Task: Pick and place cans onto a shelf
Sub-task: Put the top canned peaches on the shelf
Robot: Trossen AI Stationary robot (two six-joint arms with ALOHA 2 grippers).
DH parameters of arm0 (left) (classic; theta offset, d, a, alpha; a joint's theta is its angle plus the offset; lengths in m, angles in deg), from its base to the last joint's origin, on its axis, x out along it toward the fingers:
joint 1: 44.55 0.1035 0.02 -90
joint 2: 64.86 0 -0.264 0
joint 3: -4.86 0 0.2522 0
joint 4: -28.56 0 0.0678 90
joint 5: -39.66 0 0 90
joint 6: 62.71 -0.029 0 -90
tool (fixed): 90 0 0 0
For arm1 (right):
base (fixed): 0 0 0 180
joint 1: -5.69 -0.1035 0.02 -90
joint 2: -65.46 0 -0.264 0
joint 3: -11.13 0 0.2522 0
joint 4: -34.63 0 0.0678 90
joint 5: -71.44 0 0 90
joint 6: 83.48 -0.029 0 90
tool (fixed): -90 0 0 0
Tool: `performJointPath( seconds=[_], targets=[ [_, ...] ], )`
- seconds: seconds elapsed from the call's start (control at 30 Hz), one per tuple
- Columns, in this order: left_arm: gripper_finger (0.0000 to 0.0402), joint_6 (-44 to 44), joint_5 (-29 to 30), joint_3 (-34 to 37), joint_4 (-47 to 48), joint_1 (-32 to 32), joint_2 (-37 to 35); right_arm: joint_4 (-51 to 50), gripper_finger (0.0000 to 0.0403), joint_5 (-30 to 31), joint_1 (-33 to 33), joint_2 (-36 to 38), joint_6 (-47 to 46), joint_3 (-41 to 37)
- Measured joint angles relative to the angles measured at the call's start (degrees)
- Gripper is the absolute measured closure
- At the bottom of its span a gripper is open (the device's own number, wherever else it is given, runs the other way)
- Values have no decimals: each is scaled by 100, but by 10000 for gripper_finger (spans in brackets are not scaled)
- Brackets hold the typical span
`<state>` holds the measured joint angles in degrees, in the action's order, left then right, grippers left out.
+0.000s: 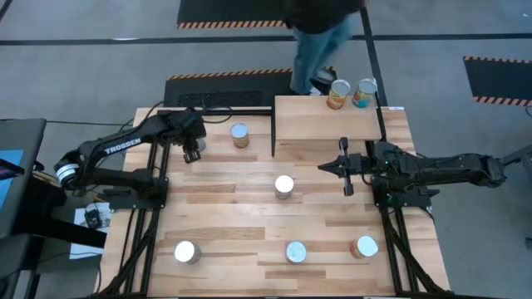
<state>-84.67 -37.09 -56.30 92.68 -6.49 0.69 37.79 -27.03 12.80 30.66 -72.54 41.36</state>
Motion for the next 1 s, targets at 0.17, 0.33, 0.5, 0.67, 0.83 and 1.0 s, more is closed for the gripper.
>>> performJointPath(
  seconds=[0.17,0.33,0.5,0.67,0.83,1.0],
  targets=[
    [257,-241,9,0,-168,148,392,-2,399,0,0,0,2,0],
    [265,-330,70,0,-290,257,658,-10,398,0,2,0,2,0],
    [320,-423,33,-20,-346,257,740,-13,399,0,2,0,2,0],
    [392,-578,-27,-20,-348,257,676,-15,397,1,2,0,2,0],
    [401,-517,-432,-475,225,257,426,-15,399,2,2,0,4,2],
    [401,-299,-693,-1490,743,183,339,-13,397,97,2,0,2,2]
  ],
)
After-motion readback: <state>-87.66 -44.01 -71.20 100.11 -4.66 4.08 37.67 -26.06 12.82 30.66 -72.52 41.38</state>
